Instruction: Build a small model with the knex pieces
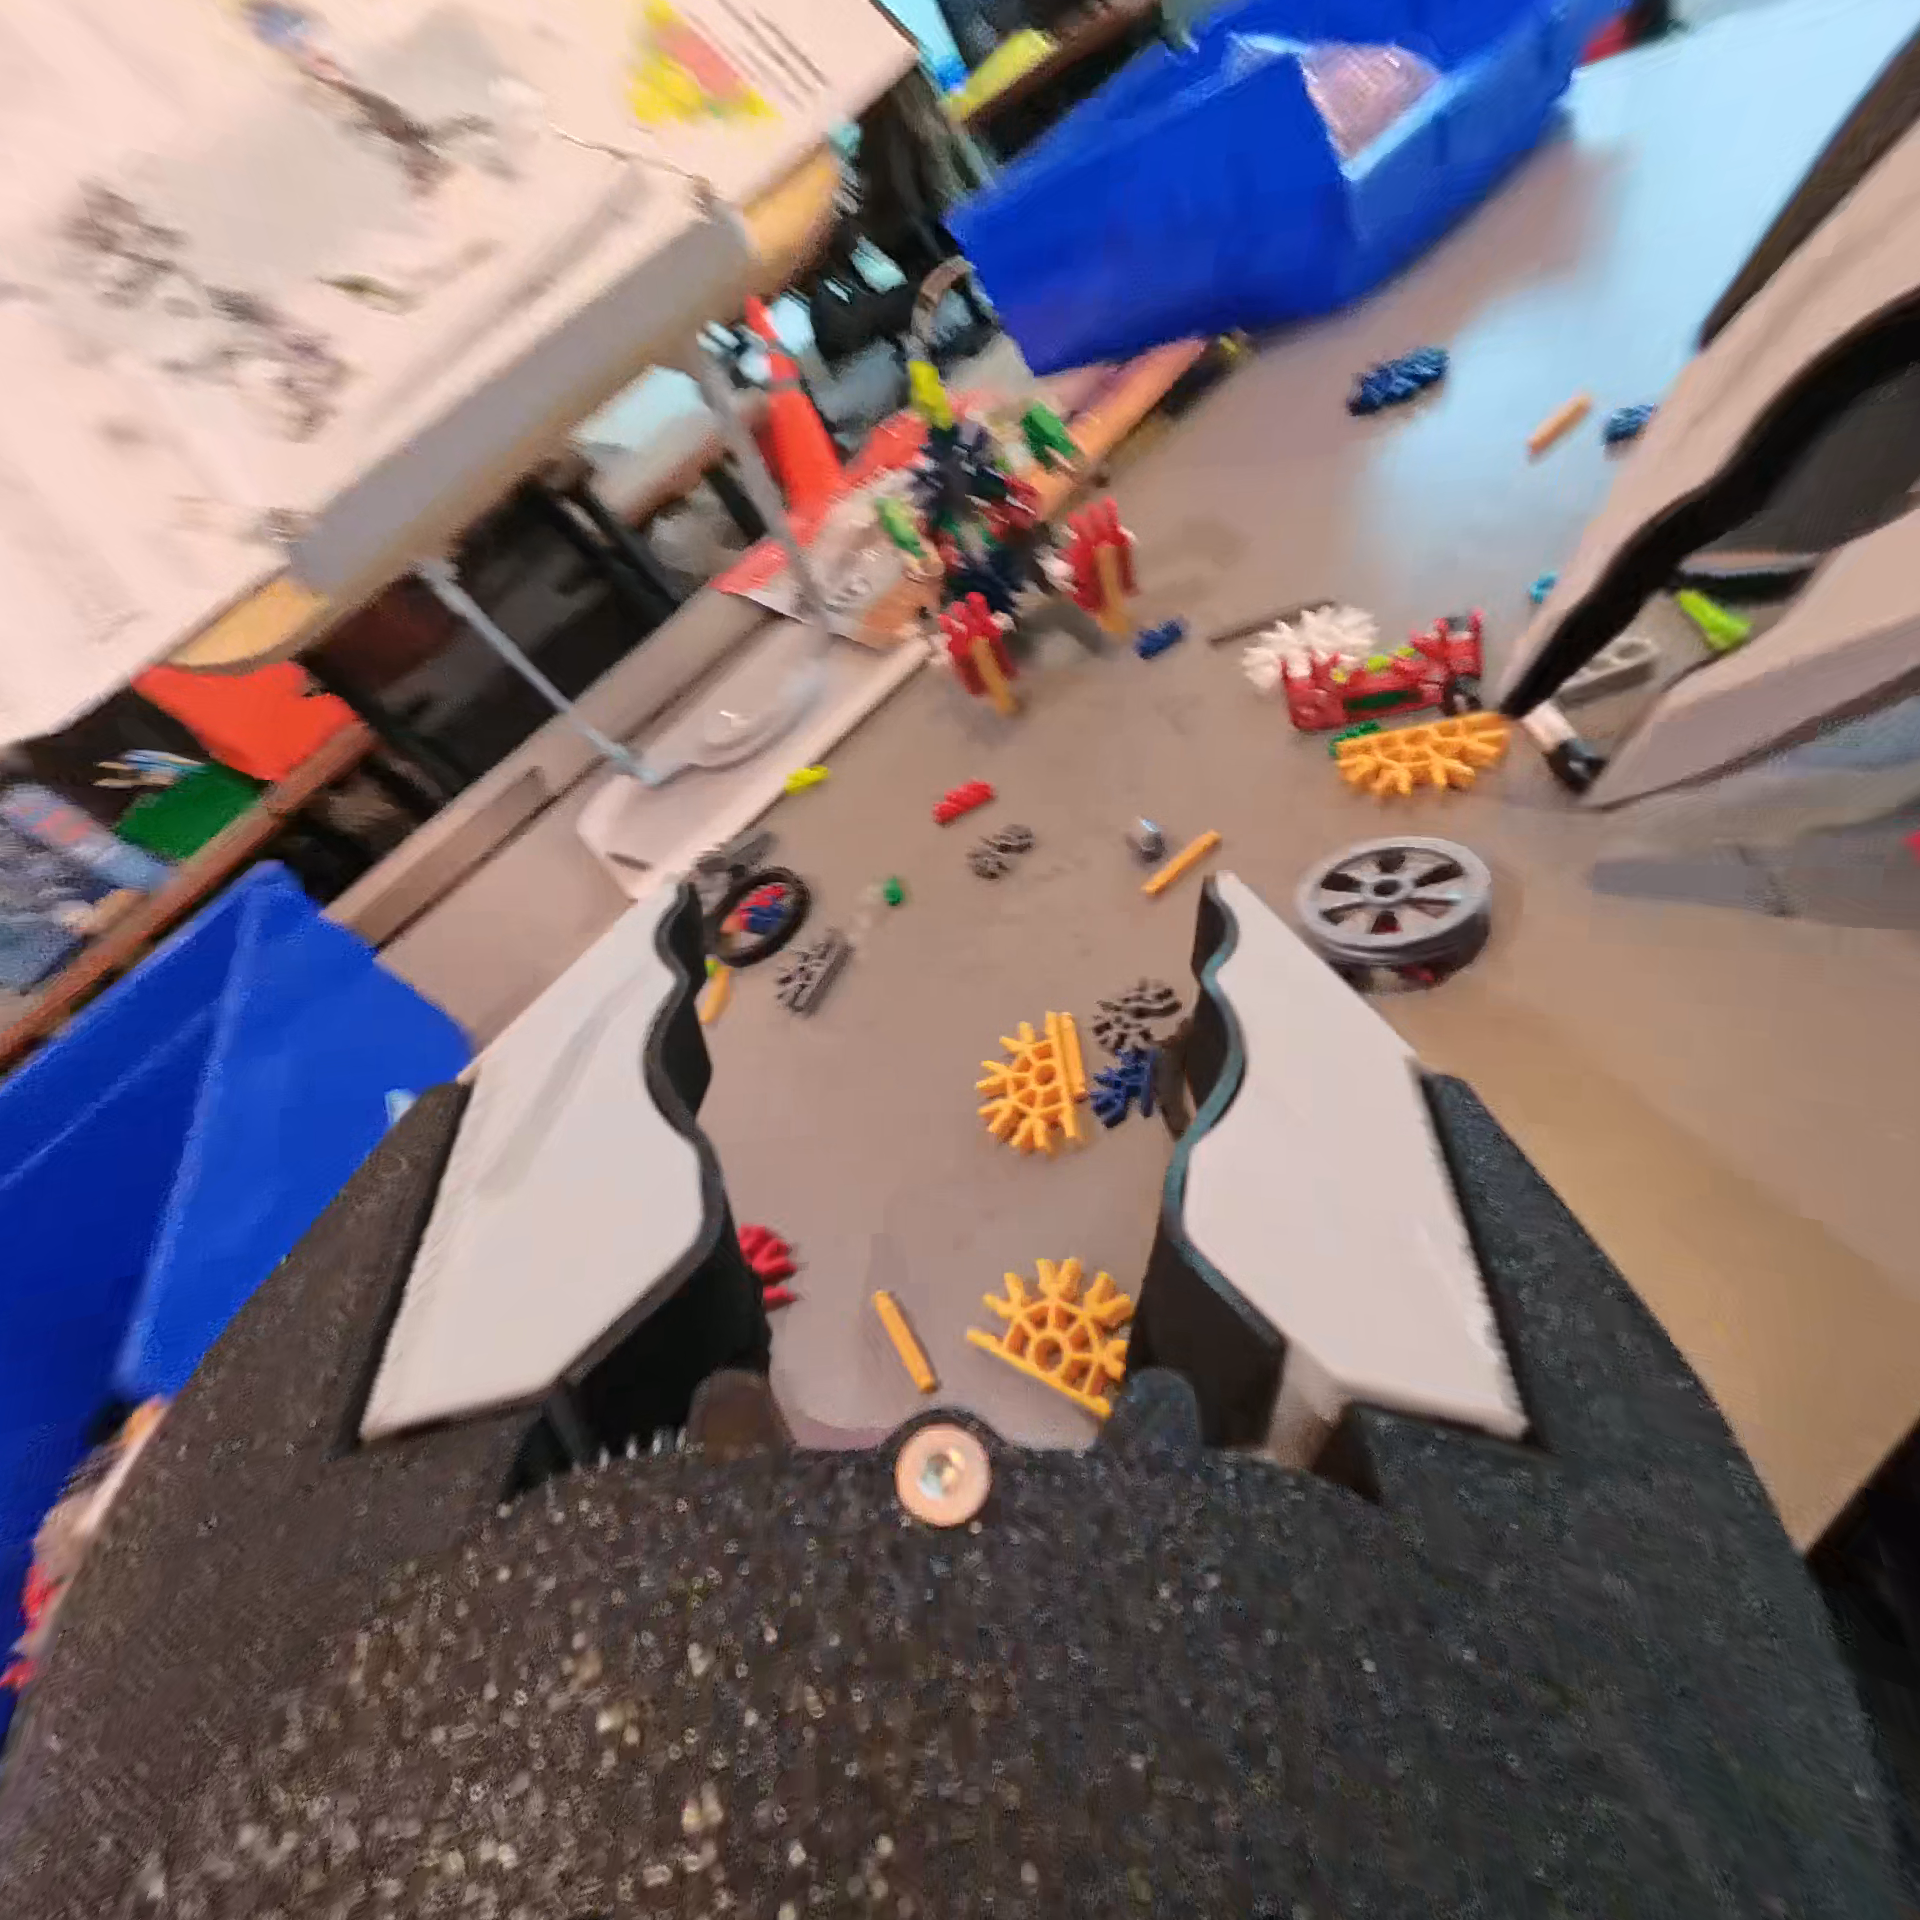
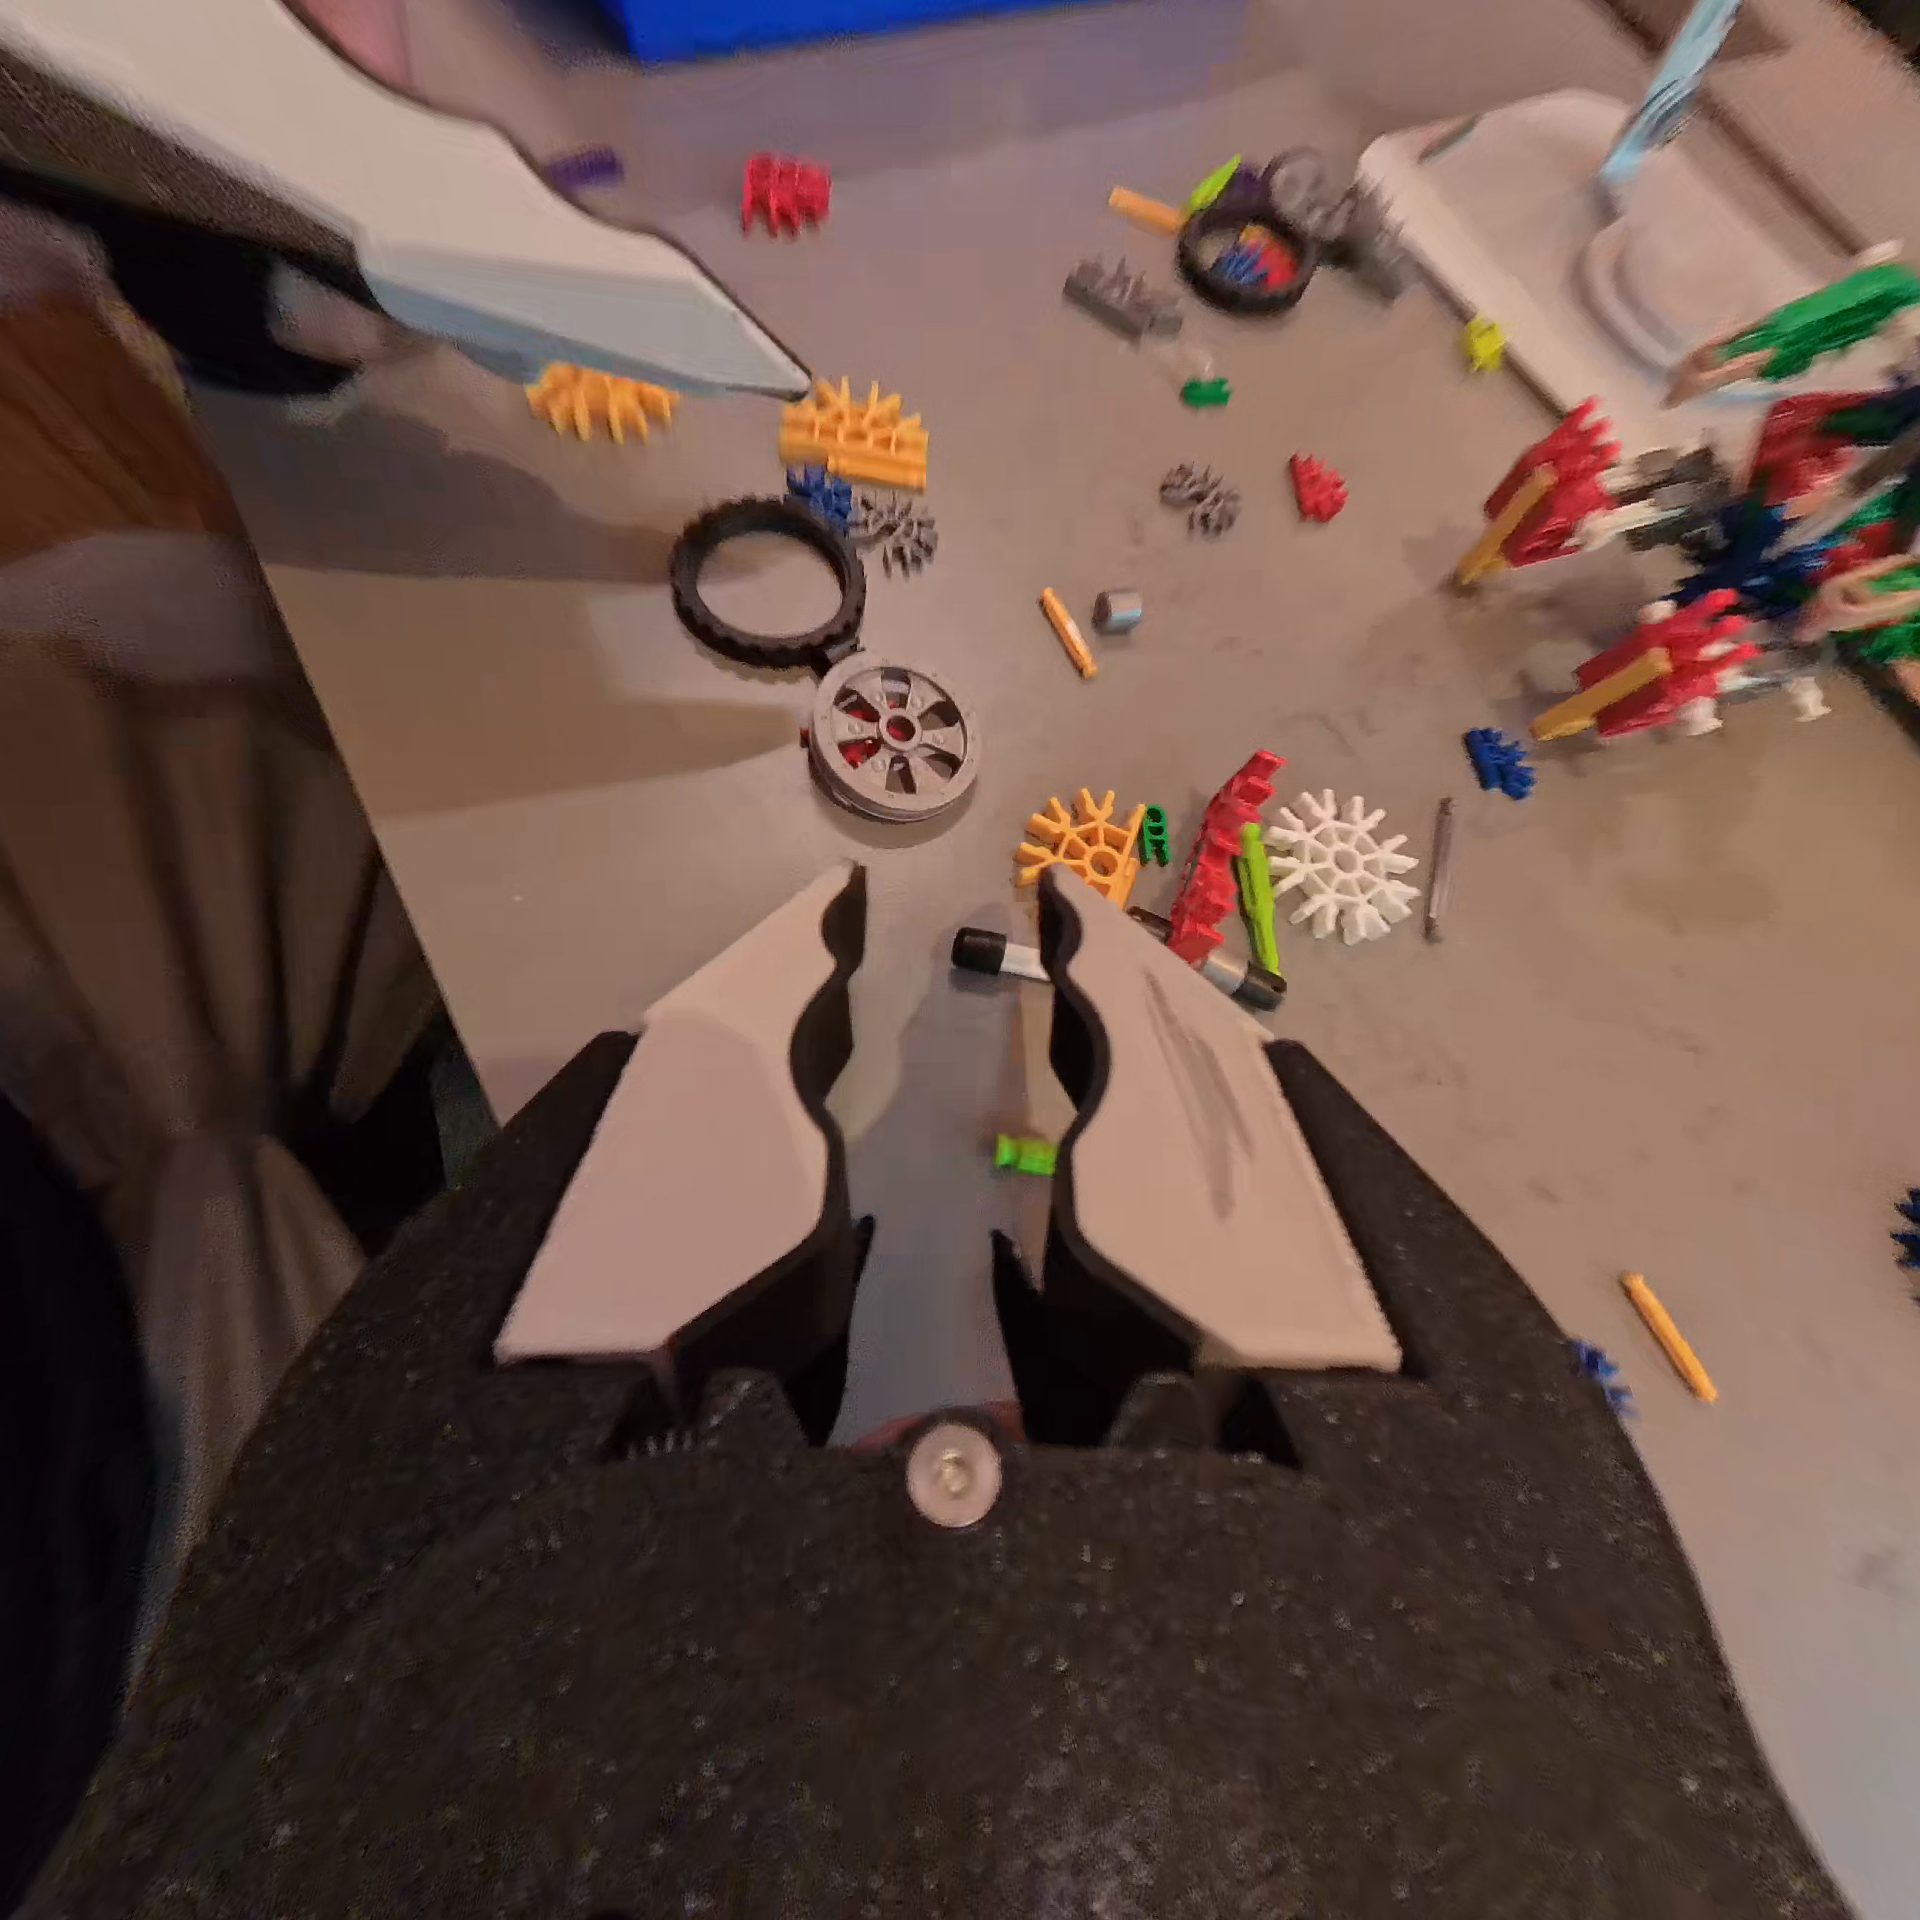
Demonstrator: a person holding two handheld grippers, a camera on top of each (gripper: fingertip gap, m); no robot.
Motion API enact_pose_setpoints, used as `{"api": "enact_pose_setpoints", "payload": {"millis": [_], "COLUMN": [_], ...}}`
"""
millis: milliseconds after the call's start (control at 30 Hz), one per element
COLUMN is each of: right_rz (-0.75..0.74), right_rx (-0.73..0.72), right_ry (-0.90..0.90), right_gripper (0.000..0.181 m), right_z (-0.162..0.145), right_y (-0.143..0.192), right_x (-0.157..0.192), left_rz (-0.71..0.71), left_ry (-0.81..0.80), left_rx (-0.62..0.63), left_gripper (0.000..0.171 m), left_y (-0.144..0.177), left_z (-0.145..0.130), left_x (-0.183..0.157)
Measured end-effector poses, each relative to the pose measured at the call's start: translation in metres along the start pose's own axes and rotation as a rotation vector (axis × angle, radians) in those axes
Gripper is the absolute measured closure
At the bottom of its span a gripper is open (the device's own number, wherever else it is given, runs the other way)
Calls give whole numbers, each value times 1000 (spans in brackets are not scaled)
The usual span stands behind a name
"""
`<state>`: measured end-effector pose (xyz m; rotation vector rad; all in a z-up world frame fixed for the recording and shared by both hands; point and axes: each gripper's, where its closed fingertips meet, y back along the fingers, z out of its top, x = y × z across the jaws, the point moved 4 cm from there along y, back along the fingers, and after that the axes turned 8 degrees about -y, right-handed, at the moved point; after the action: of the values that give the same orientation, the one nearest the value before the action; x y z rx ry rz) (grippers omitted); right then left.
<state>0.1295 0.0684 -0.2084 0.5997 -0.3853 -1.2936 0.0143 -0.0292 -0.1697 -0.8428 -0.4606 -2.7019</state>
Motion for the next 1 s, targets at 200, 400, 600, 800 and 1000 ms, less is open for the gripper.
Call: {"api": "enact_pose_setpoints", "payload": {"millis": [200, 400, 600, 800, 1000], "right_rz": [-59, 198, 254, 301, 267], "right_rx": [-232, -453, -333, -331, -295], "right_ry": [-49, -108, -109, -173, -199], "right_gripper": [145, 148, 146, 135, 128], "right_z": [-7, -23, -81, -101, -127], "right_y": [55, 84, 47, 57, 79], "right_x": [15, 96, 164, 213, 262], "left_rz": [297, 348, 356, 347, 358], "left_ry": [-232, -277, -324, -364, -380], "left_rx": [-66, -46, -19, 2, 18], "left_gripper": [87, 83, 83, 82, 82], "left_y": [12, 10, 5, 1, -1], "left_z": [-5, -7, -9, -10, -11], "left_x": [10, 11, 8, 3, 2]}}
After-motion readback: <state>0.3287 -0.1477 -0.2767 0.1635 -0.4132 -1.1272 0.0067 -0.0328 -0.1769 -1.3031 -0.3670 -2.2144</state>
